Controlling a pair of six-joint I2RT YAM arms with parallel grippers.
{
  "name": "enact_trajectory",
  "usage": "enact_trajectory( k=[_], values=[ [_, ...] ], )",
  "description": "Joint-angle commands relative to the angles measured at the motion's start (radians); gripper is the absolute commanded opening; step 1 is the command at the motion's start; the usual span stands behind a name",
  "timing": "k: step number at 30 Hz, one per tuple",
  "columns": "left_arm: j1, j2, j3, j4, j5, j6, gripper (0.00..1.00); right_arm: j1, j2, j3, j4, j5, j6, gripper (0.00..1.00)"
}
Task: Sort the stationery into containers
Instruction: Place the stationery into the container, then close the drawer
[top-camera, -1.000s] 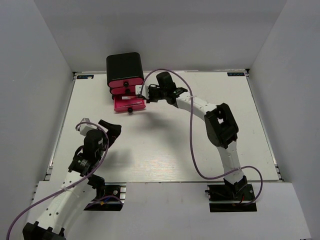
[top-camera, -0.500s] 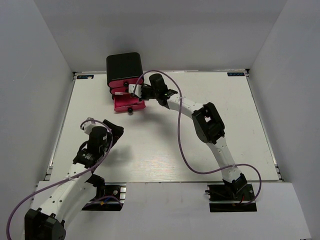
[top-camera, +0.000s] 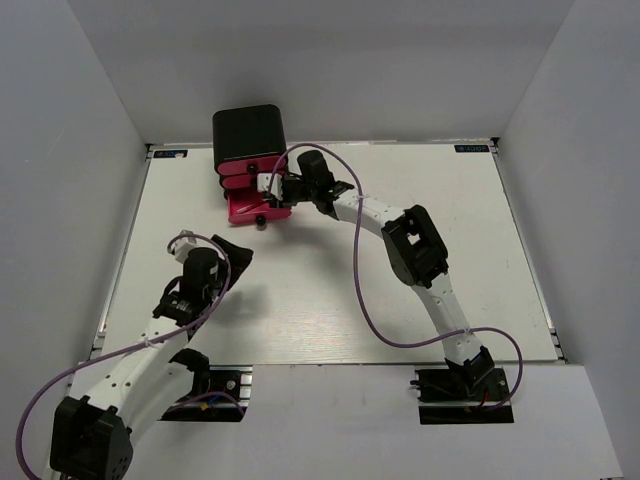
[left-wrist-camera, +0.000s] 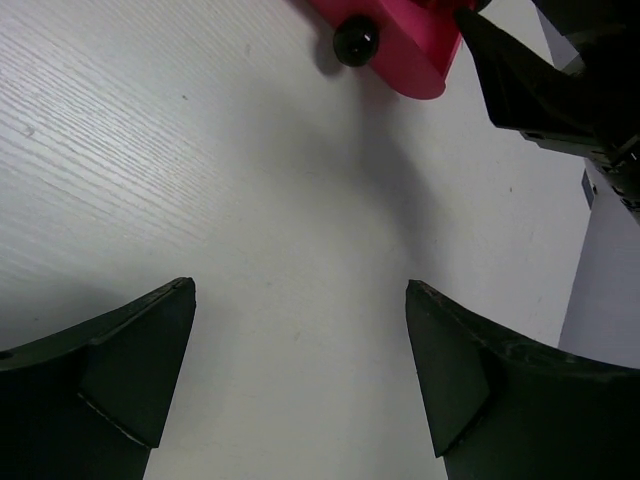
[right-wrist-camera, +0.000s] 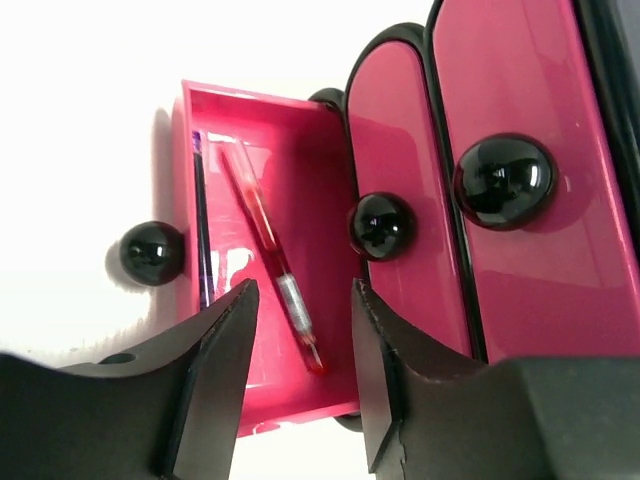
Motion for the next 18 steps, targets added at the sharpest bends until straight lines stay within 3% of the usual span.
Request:
enact_trajectory(
  k=[1, 2, 3, 5, 6, 7, 9, 18],
  values=[
    [0.005, 0.024, -0.023, 0.091, 0.045, -0.026, 0.92, -0.008, -0.034, -0.024, 0.005, -0.058, 0.029, 0.48],
    [0.005, 0.04, -0.038, 0.133, 0.054, -0.039, 0.86, -0.013, -0.057, -0.036, 0.009, -0.063, 0.038, 0.47],
    [0.005, 0.04, -0.061, 0.164, 0.054, -0.058, 0.64, -0.017, -0.091, -0.054, 0.015, -0.071, 0.055, 0.4],
    [0.005, 0.067, -0.086, 0.276, 0.063, -0.072, 0.36, -0.033, -0.151, -0.142, 0.052, -0.081, 0.11, 0.3],
    [0.005, 0.098, -0.107, 0.313, 0.063, -0.098, 0.15, -0.037, -0.196, -0.168, 0.066, -0.086, 0.13, 0.22],
    [0.005, 0.118, -0.107, 0.344, 0.054, -0.115, 0.07, -0.051, -0.244, -0.224, 0.104, -0.089, 0.162, 0.1],
    [0.005, 0.169, -0.12, 0.396, 0.037, -0.151, 0.0, -0.072, -0.319, -0.311, 0.129, -0.114, 0.202, 0.01],
    [0.005, 0.599, 0.011, 0.557, -0.024, -0.256, 0.03, -0.23, -0.584, -0.587, 0.046, -0.16, 0.335, 0.01]
  ],
)
